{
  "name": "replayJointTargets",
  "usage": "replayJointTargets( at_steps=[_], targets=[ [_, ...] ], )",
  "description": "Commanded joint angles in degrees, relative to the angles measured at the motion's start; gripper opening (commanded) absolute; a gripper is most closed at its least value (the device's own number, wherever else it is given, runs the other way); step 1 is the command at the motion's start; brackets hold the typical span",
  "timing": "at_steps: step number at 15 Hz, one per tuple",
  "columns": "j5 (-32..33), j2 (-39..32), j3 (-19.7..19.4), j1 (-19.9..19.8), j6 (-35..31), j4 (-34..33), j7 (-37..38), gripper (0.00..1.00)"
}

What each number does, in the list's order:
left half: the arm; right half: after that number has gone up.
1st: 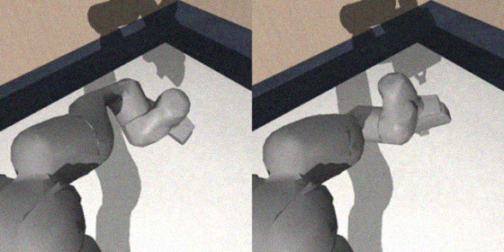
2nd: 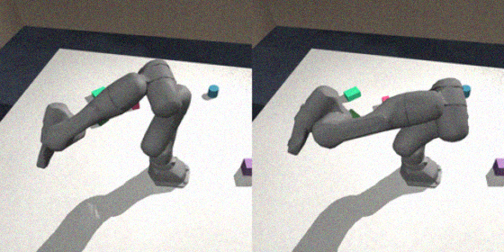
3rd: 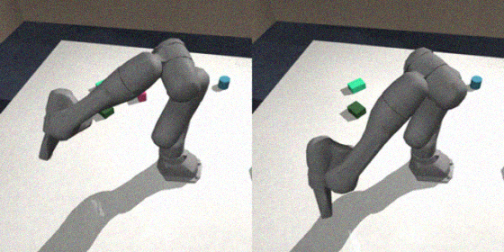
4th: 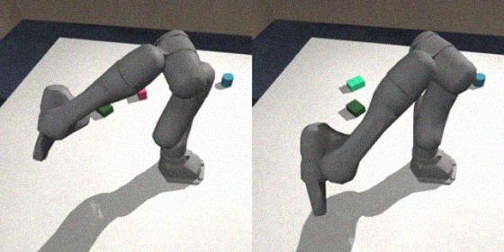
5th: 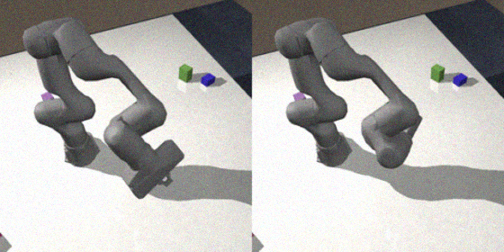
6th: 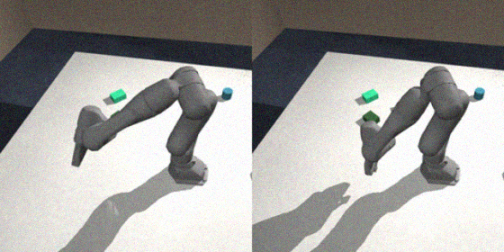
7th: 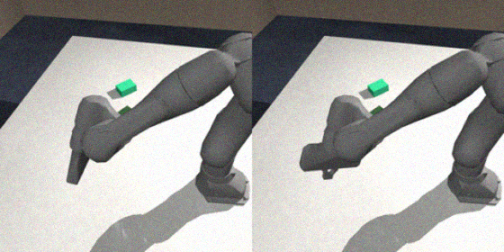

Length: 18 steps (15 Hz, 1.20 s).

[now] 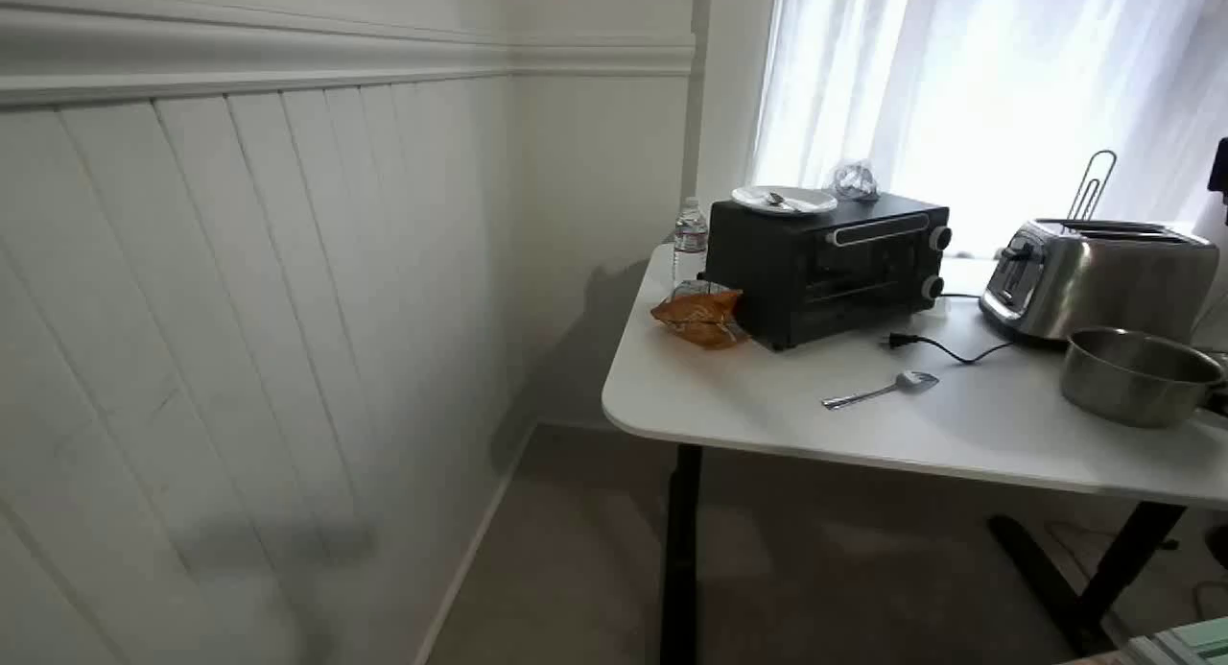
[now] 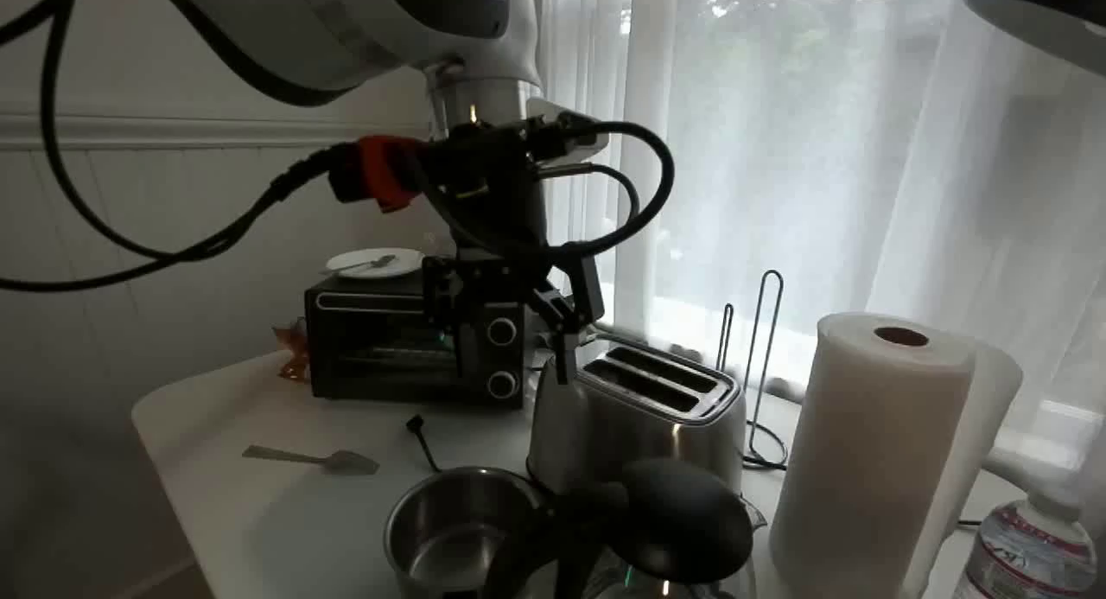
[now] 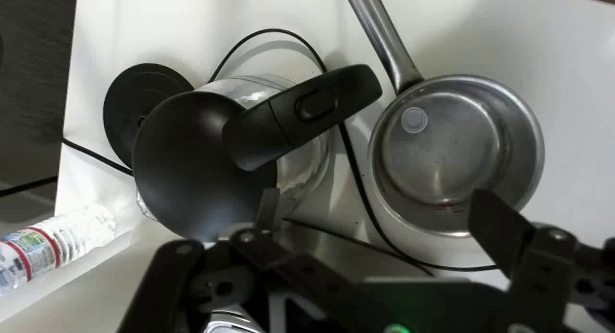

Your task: Push a button on the toaster

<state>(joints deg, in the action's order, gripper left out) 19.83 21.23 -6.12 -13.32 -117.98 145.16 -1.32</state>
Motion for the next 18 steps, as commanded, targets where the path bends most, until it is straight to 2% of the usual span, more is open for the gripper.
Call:
replayJointTargets(
  at_steps=[1, 10, 14, 18],
  targets=[
    [0.2, 0.0, -0.7, 0.8, 0.2, -0.1, 0.2, 1.0],
    [0.2, 0.0, -0.7, 0.8, 0.2, -0.1, 0.2, 1.0],
    [-3.1, 0.8, 1.1, 4.9, -0.1, 2.6, -0.4, 1.0],
    [-6.7, 0.5, 2.3, 10.4, -4.9, 5.9, -4.4, 1.0]
  ],
)
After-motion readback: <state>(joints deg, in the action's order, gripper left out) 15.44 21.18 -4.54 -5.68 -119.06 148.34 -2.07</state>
